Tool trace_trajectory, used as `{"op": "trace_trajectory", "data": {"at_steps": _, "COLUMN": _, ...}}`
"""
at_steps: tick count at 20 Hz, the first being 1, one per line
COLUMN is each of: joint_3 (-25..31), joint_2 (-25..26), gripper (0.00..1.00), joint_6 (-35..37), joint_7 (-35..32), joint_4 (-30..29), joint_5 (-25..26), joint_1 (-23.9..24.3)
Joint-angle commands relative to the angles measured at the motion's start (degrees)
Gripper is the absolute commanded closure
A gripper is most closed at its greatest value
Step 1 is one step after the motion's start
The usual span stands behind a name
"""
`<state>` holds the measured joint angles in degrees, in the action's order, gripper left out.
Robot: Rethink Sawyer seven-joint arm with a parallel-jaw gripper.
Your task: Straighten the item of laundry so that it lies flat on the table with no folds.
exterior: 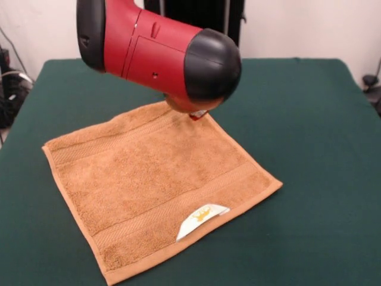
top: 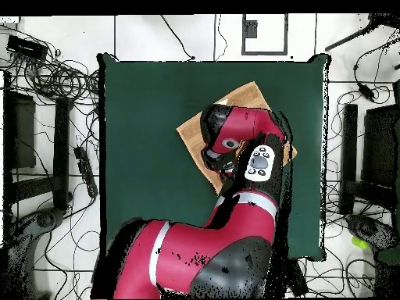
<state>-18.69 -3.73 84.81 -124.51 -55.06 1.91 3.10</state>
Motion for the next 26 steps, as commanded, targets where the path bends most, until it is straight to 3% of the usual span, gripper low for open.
{"op": "trace_trajectory", "data": {"at_steps": 1, "joint_3": 2.17, "joint_2": -6.74, "gripper": 1.0, "joint_6": -21.75, "joint_7": 0.67, "joint_4": -8.75, "joint_5": 7.08, "joint_1": -1.68}}
{"op": "trace_trajectory", "data": {"at_steps": 6, "joint_3": 2.51, "joint_2": -5.79, "gripper": 1.0, "joint_6": -21.69, "joint_7": -0.02, "joint_4": -6.53, "joint_5": 7.43, "joint_1": -1.14}}
{"op": "trace_trajectory", "data": {"at_steps": 14, "joint_3": 1.88, "joint_2": -12.66, "gripper": 1.0, "joint_6": -15.71, "joint_7": 1.66, "joint_4": -9.96, "joint_5": 8.49, "joint_1": -2.35}}
{"op": "trace_trajectory", "data": {"at_steps": 20, "joint_3": 3.33, "joint_2": -9.66, "gripper": 1.0, "joint_6": -16.15, "joint_7": 1.64, "joint_4": -8.64, "joint_5": 9.6, "joint_1": -0.92}}
{"op": "trace_trajectory", "data": {"at_steps": 26, "joint_3": 2.88, "joint_2": -10.35, "gripper": 1.0, "joint_6": -15.02, "joint_7": 7.4, "joint_4": -7.73, "joint_5": 12.56, "joint_1": 0.86}}
